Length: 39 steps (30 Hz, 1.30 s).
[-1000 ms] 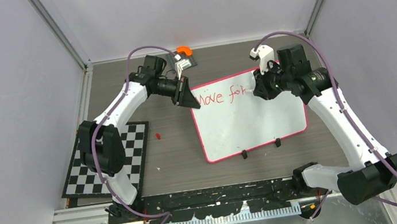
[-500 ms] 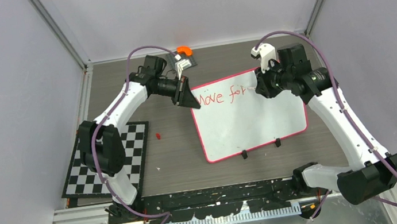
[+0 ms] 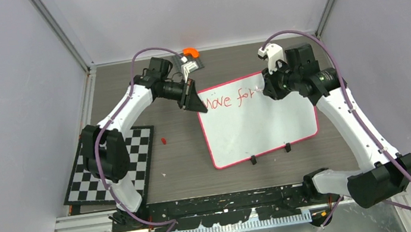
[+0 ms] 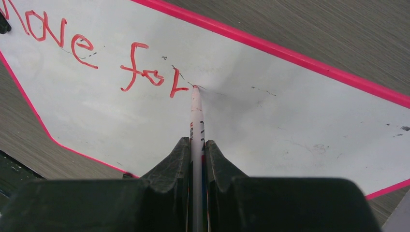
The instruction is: Write a sentence on the whiteboard
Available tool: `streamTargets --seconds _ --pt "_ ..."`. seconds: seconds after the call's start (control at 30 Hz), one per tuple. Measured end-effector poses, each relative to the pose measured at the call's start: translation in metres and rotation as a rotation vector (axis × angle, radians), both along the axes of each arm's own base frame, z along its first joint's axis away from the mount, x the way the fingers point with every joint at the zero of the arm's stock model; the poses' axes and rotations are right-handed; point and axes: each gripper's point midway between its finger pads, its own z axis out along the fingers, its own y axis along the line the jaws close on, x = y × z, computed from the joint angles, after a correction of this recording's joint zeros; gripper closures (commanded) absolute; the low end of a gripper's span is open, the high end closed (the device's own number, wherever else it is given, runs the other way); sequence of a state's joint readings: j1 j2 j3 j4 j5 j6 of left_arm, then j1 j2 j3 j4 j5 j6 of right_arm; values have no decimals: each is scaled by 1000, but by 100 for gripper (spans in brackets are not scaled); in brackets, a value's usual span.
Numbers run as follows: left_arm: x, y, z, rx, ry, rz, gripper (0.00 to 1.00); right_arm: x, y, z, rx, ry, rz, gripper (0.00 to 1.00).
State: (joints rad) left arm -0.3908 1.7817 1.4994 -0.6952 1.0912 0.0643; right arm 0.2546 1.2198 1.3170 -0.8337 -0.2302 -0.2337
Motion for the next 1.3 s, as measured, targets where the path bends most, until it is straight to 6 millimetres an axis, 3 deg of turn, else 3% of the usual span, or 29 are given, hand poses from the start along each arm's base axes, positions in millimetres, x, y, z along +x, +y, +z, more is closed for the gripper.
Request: streamTargets --seconds 0.27,0.77,1.3 --pt "-1 0 -1 3 7 0 100 -7 -4 -11 -7 12 -7 100" --pt "-1 1 -1 4 11 -1 100 2 -5 -2 -18 1 -21 100" --pt "-2 0 -2 5 10 -4 100 -6 -15 -10 -50 3 -40 100"
